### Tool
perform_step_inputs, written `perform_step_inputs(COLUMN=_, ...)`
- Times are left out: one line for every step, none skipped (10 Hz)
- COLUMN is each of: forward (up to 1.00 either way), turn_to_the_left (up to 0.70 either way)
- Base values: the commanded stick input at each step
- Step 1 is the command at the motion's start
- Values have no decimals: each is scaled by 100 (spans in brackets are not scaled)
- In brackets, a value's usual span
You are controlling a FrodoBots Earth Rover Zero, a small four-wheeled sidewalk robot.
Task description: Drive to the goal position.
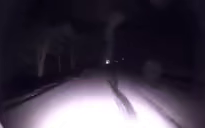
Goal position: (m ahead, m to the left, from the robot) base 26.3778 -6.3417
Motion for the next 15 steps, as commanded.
perform_step_inputs(forward=100, turn_to_the_left=0)
perform_step_inputs(forward=100, turn_to_the_left=0)
perform_step_inputs(forward=100, turn_to_the_left=-4)
perform_step_inputs(forward=100, turn_to_the_left=-18)
perform_step_inputs(forward=100, turn_to_the_left=-27)
perform_step_inputs(forward=100, turn_to_the_left=-27)
perform_step_inputs(forward=100, turn_to_the_left=-27)
perform_step_inputs(forward=100, turn_to_the_left=-27)
perform_step_inputs(forward=100, turn_to_the_left=-27)
perform_step_inputs(forward=100, turn_to_the_left=-21)
perform_step_inputs(forward=100, turn_to_the_left=0)
perform_step_inputs(forward=100, turn_to_the_left=0)
perform_step_inputs(forward=100, turn_to_the_left=0)
perform_step_inputs(forward=100, turn_to_the_left=0)
perform_step_inputs(forward=100, turn_to_the_left=0)
